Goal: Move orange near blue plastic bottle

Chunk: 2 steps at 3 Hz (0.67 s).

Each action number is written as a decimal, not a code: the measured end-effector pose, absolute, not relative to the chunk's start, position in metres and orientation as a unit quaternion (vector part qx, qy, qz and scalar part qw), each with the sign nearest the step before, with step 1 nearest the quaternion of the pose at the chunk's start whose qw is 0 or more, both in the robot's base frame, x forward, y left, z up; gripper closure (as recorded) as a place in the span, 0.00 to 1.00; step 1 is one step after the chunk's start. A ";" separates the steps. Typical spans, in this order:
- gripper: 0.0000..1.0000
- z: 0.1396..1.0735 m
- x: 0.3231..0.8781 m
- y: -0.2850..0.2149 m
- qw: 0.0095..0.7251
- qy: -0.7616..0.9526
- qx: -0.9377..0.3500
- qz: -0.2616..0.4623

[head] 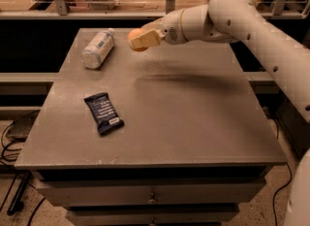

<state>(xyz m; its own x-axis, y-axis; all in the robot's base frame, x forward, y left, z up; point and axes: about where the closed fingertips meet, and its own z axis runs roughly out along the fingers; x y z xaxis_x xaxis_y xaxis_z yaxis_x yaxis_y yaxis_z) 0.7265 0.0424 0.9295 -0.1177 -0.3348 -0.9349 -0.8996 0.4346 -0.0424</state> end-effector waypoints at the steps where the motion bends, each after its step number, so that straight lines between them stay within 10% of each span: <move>1: 1.00 0.903 0.719 0.090 0.497 0.694 -0.425 0.302; 2: 0.82 0.886 0.716 0.125 0.502 0.699 -0.402 0.313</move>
Offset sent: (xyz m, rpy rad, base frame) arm -0.0113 0.1223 -0.0644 0.1370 0.0683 -0.1012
